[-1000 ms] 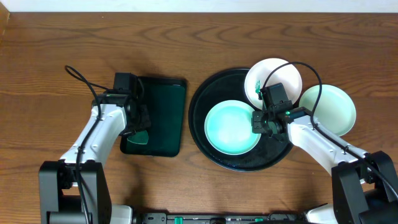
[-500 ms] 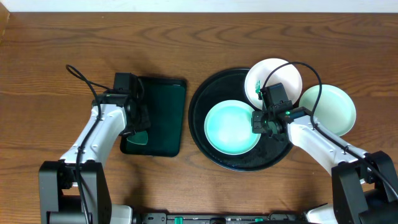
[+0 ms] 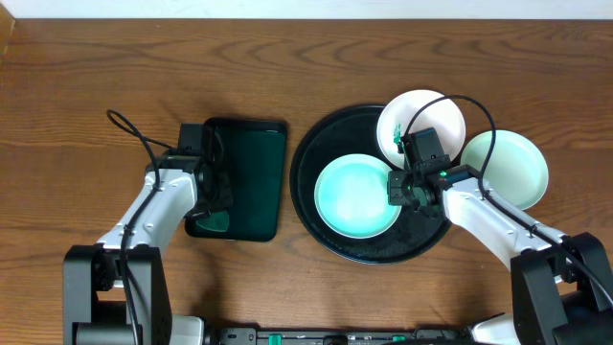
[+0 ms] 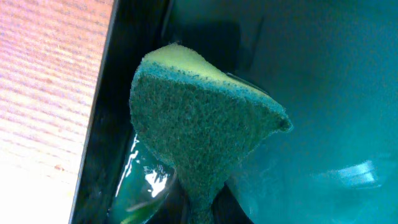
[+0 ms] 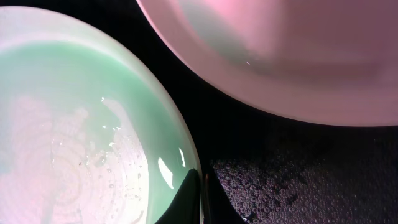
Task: Clean dirty plates on tray and stack at the side
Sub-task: 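Release the sponge and retract the left gripper to the left side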
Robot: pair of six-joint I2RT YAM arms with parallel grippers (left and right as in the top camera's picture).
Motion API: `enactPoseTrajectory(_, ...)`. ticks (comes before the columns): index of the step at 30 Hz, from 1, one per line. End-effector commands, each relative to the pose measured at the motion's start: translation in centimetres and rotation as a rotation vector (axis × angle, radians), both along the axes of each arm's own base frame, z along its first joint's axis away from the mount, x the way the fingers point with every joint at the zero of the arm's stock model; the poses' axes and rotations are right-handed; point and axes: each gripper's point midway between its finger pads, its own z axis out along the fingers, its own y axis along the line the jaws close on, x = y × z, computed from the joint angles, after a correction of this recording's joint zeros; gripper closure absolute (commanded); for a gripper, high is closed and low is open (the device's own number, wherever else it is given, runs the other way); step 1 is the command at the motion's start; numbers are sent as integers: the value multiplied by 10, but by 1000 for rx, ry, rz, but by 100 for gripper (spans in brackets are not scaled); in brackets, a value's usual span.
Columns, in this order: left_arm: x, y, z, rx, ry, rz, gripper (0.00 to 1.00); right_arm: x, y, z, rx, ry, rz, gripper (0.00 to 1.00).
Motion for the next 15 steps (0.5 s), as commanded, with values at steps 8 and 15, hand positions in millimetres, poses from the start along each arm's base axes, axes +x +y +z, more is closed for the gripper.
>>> enactPoseTrajectory(8, 8, 2, 14, 10, -16, -9, 73, 3, 14, 10, 63, -18, 16, 99)
enactPoseTrajectory(15, 31, 1, 55, 7, -80, -8, 65, 3, 14, 9, 62, -18, 16, 99)
